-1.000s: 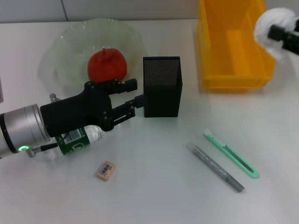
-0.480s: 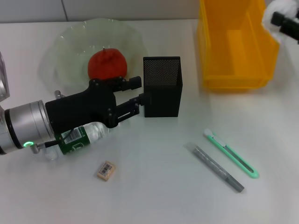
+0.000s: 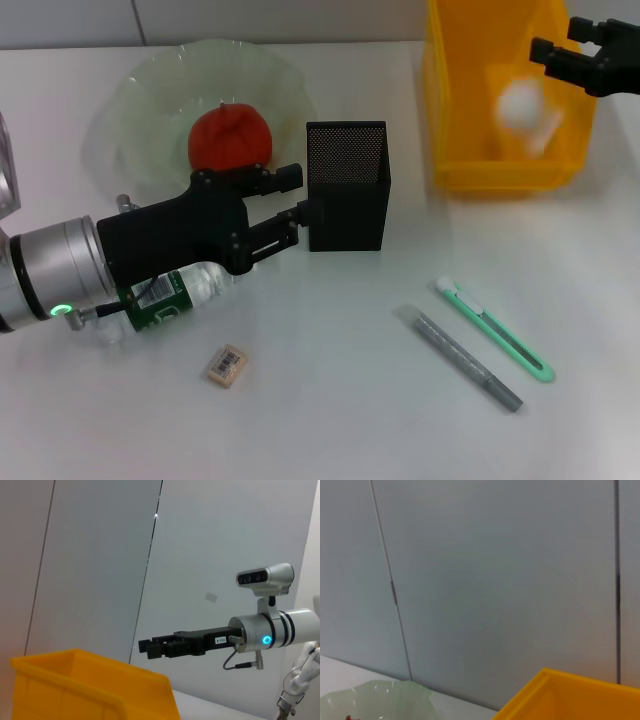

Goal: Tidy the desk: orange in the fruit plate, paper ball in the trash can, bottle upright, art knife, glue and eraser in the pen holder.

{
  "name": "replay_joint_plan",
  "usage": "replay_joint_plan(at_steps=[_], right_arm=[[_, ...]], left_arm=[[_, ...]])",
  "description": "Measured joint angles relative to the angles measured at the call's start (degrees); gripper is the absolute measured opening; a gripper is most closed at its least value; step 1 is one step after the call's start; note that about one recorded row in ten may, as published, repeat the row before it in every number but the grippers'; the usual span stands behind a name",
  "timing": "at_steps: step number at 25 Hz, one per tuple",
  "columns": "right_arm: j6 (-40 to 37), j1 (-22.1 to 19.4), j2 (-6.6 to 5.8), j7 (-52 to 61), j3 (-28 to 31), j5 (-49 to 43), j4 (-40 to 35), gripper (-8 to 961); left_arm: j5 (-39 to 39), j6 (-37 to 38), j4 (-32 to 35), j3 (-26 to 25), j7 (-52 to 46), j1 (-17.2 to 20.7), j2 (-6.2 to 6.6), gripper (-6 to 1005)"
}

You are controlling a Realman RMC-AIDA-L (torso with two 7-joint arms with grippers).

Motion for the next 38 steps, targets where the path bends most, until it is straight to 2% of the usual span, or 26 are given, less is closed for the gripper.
replay_joint_plan(at_steps=[7,10,16,18,19,24,28,29,32,38], right_arm=[[0.21,0.02,-0.02,-0.09,-0.54,-0.02,-0.37,687],[-0.46,-0.47,0.07,-0.07,-0.53,0.23,-1.55,687],[-11.54,-3.61,0.24,0.92,-0.53,1.06,-6.89,687],[-17.82,-5.82,0.27,-1.76,-0.54,4.01,-6.13,687],[-17.82,-5.82,0.27,-1.76,-0.54,4.01,-6.13,687],[-27.48,-9.60,0.29,-12.49,-0.42,12.19,1.80,687],[-34.70,-11.72,0.13,-24.50,-0.02,13.54,11.88,687],[-34.70,-11.72,0.13,-24.50,-0.02,13.54,11.88,687],[-36.85,-13.11,0.20,-33.82,-0.01,13.59,21.26,687],[-37.12,-13.76,0.19,-42.14,0.58,13.60,30.18,687]], left_arm=[[0.00,-0.25,-0.25,0.00,0.00,0.06,0.00,454],[0.00,-0.59,-0.64,0.00,0.00,-0.15,0.00,454],[0.00,-0.68,-0.70,0.01,0.00,-0.15,0.00,454],[-0.09,-0.99,-0.70,0.00,0.00,0.09,0.00,454],[-0.09,-0.99,-0.70,0.00,0.00,0.09,0.00,454],[-0.88,-0.78,-0.70,0.00,0.00,0.22,0.00,454],[-0.95,-0.63,-0.70,0.00,0.00,0.17,0.00,454],[-0.95,-0.63,-0.70,0.00,0.00,0.17,0.00,455],[-0.97,-0.69,-0.69,0.00,0.00,0.05,0.02,455],[-1.11,-0.64,-0.69,0.00,0.00,-0.10,0.08,455]])
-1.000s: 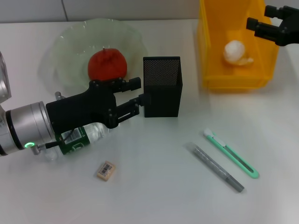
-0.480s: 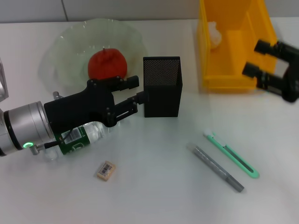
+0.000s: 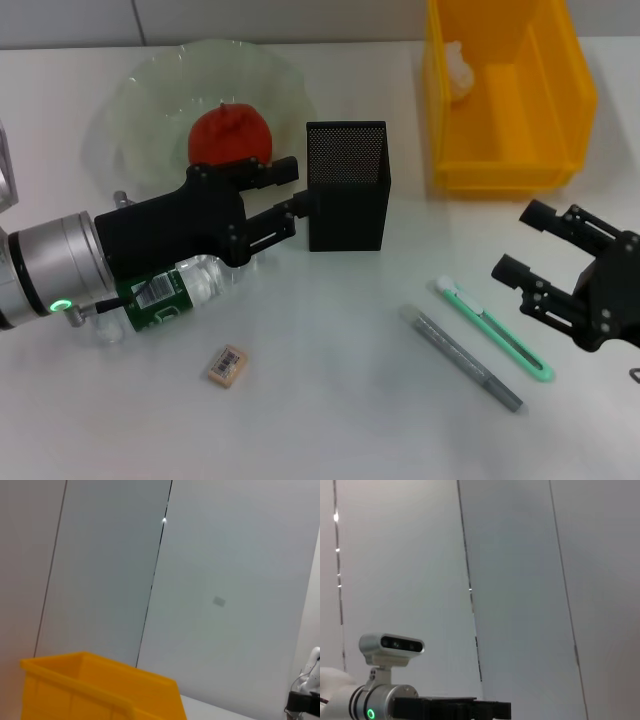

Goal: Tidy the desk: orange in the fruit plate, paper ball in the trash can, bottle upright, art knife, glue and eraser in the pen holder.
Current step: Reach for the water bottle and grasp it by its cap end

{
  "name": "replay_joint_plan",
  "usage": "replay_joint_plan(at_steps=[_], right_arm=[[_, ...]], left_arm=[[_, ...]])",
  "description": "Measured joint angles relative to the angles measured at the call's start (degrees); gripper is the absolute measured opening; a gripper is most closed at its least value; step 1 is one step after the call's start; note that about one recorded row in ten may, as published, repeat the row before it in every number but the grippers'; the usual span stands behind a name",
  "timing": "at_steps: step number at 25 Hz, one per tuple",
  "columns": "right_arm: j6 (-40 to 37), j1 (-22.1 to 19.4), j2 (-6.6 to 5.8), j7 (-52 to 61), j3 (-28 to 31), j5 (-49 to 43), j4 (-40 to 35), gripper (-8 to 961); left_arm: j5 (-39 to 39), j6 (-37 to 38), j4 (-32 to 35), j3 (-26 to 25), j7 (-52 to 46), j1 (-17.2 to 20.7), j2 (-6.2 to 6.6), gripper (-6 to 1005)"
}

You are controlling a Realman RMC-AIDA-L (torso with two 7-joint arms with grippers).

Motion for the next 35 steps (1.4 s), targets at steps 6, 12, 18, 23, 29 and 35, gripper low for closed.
replay_joint_plan(at_steps=[6,12,18,23,29,35], right_arm=[[-0.01,-0.16,-0.09,0.10,0.21,0.06,0.98,687],[0.03,-0.23,-0.12,0.47,0.21,0.11,1.34,687],[0.39,-0.11,-0.10,0.47,0.21,0.14,2.46,687],[0.75,0.19,-0.15,0.47,0.21,0.14,3.01,687],[0.96,0.24,-0.13,0.47,0.21,0.17,3.44,687],[2.37,0.44,-0.02,0.47,0.21,0.10,4.23,687]], left_arm=[[-0.21,-0.42,-0.13,0.18,0.00,-0.11,-0.01,455],[-0.23,-0.17,-0.60,0.29,0.00,0.14,-0.04,454],[-0.10,-0.13,0.15,0.59,-1.21,0.13,0.19,454],[1.82,-1.80,8.18,0.14,-9.94,1.06,0.62,467],[13.68,-3.11,29.83,-0.09,-26.37,4.76,0.58,612],[28.19,-2.41,43.63,0.49,-41.56,3.55,0.47,795]])
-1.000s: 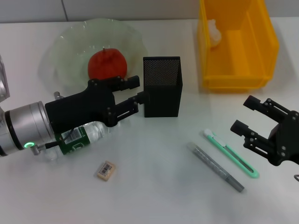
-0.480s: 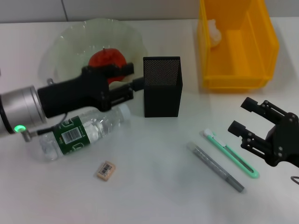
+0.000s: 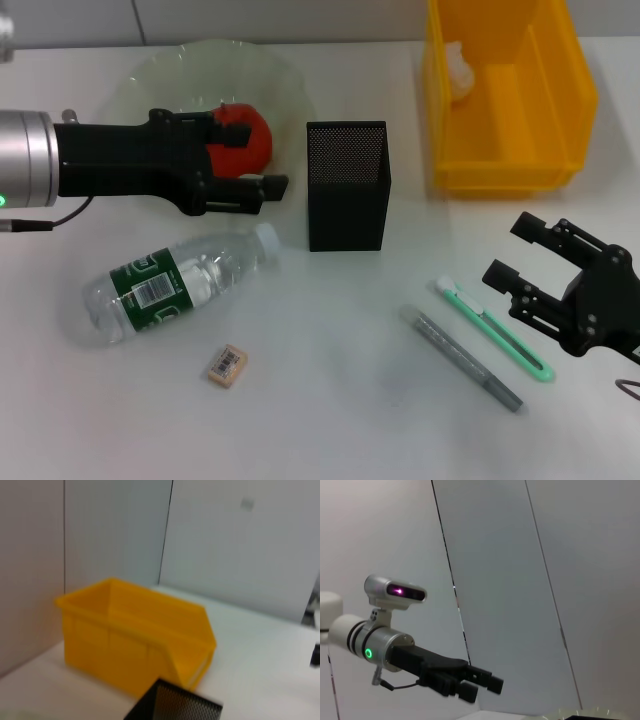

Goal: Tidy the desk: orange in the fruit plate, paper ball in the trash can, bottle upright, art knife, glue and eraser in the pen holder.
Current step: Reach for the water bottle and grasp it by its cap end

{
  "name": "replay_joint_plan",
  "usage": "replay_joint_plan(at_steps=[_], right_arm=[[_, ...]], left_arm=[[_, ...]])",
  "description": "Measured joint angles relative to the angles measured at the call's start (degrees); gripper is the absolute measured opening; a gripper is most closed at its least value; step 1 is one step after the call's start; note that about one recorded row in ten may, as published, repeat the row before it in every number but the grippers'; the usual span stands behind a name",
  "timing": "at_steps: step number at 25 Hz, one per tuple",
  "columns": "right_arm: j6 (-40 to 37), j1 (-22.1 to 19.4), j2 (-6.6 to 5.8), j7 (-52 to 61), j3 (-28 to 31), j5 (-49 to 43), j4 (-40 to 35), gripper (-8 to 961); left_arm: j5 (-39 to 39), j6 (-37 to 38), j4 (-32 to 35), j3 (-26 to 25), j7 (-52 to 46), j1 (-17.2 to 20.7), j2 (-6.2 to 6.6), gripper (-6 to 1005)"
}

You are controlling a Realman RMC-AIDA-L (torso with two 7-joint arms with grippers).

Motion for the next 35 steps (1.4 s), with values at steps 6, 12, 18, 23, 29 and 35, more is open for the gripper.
replay_joint_plan(at_steps=[6,12,18,23,29,35], right_arm=[[0.93,0.33,0.00,0.00,-0.01,-0.01,0.53,687],[1.62,1.19,-0.01,0.00,-0.10,-0.20,1.67,687],[2.21,1.25,-0.01,0.00,-0.48,-0.32,2.01,687],[2.33,0.99,-0.01,0.00,-0.33,-0.38,2.63,687],[2.87,0.84,-0.02,-0.32,-0.56,-0.47,3.04,686],[2.96,1.13,-0.02,-0.36,-0.55,-0.49,3.24,686]], left_arm=[[15.62,3.24,9.30,6.64,-13.69,-3.03,-0.20,822],[27.00,3.86,11.71,16.03,-23.77,-7.34,-0.34,817],[35.60,3.89,12.78,23.64,-31.16,-12.61,-0.76,813],[40.11,4.02,14.05,28.11,-34.33,-15.38,-0.88,812],[43.42,4.16,11.31,30.06,-35.79,-18.44,-0.90,811],[43.68,4.19,7.87,30.79,-35.89,-19.48,-0.91,810]])
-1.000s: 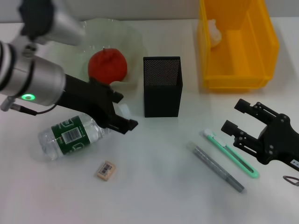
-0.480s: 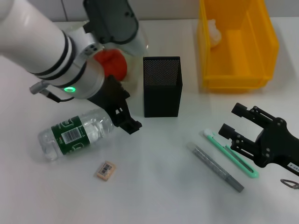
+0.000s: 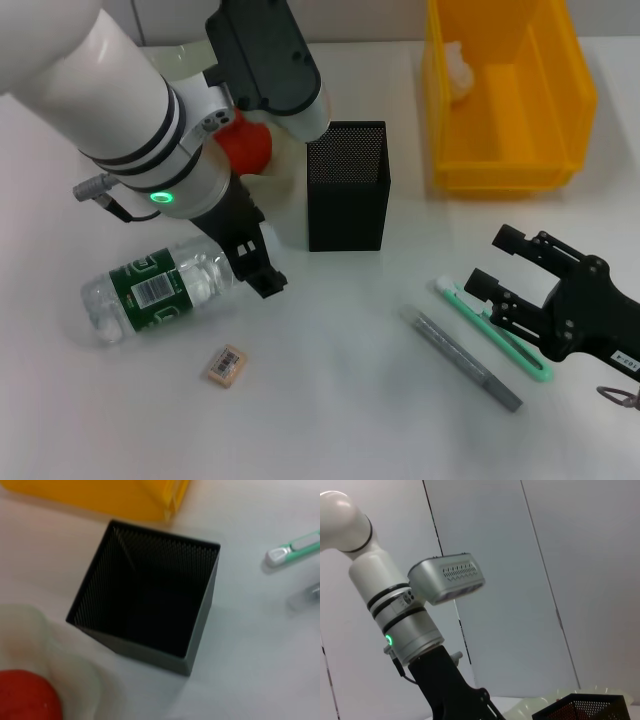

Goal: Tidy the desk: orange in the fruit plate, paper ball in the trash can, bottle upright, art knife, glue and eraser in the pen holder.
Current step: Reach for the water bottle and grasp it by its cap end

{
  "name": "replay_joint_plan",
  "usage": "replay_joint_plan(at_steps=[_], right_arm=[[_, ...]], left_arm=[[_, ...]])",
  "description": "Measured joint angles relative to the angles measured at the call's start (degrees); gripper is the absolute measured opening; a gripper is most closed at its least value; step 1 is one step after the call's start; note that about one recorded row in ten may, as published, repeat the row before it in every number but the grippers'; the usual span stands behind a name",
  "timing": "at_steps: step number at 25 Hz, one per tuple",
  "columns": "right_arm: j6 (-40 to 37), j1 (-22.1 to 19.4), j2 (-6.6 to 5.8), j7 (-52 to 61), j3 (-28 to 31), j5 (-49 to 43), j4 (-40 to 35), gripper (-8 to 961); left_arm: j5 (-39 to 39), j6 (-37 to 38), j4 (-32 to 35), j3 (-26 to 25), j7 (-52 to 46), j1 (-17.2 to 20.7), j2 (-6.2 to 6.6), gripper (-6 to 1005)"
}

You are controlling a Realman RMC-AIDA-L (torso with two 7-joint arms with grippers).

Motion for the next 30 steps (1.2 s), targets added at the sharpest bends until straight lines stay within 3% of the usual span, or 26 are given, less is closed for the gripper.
replay_joint_plan(at_steps=[30], right_arm=[[2.05,0.17,0.12,-0.17,0.02,-0.09,1.26,686]], left_arm=[[1.49,-8.65,-13.22,1.89,-0.65,-3.94,0.00,750]])
